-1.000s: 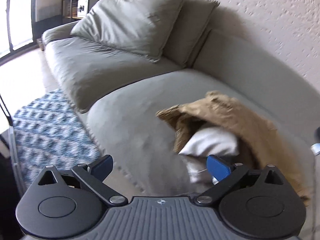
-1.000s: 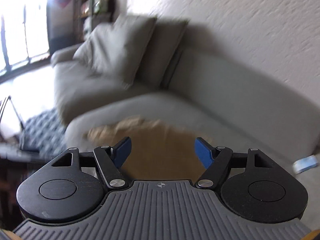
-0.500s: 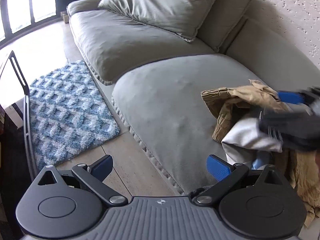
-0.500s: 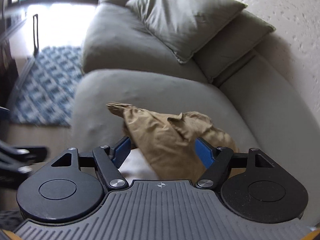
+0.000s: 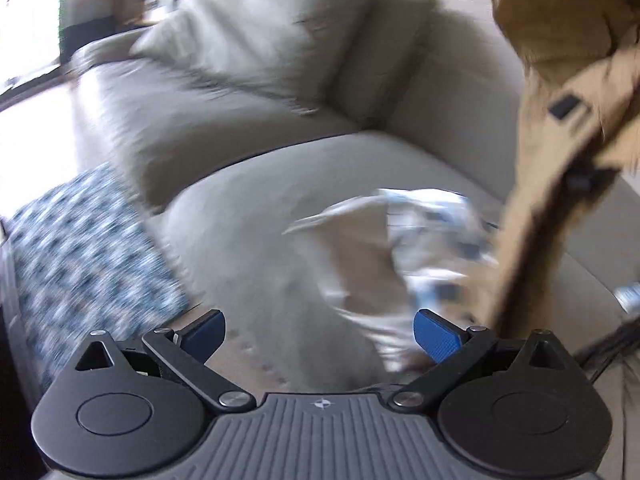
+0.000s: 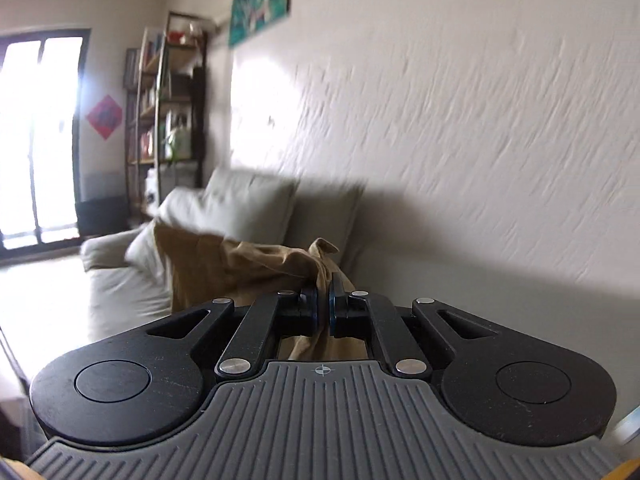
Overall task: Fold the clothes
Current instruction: 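Pull the khaki garment off the patterned cloth with the right gripper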
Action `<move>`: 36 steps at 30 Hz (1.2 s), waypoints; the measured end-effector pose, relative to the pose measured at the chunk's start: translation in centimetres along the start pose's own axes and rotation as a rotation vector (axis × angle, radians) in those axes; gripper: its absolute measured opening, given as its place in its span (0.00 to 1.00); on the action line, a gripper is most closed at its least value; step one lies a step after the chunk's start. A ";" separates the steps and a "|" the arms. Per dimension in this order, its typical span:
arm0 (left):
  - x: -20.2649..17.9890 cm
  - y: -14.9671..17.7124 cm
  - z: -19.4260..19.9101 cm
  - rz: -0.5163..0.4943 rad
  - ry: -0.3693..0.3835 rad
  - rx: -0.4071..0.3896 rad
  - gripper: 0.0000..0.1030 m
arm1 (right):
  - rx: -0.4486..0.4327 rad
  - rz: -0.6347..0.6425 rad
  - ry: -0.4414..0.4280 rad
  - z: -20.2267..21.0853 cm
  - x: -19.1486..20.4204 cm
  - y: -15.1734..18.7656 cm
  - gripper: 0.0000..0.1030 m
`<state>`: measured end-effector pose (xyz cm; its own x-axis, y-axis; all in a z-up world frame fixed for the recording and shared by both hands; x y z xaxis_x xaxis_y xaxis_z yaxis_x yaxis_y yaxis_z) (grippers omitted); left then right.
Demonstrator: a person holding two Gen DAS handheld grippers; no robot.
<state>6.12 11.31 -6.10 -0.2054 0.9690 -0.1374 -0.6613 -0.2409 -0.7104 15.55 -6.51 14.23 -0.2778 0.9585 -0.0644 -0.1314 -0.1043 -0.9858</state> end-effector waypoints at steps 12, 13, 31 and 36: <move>-14.1 2.5 -8.4 -0.397 0.117 0.093 0.97 | 0.113 -0.132 0.392 17.3 -14.6 5.5 0.04; -15.3 2.7 -9.2 -0.426 0.126 0.102 0.91 | 0.184 -0.182 0.392 16.6 -15.6 8.1 0.04; -10.2 -9.8 -20.2 -0.419 -0.585 -0.125 0.74 | 0.275 -0.427 0.361 16.7 -19.2 18.7 0.04; -4.1 -13.5 -13.9 -0.109 -0.493 -0.136 0.74 | 0.236 -0.427 0.323 16.0 -17.4 18.6 0.04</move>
Point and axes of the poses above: each gripper's, at about its wrist camera, not at the fingertips, and z roughly against the way its jaws point, x to its left, y to its underside, the point moved 4 cm from there along -z, roughly the way its jaws point, and after that the axes turned 4 degrees about -y, right-handed, at the moved point
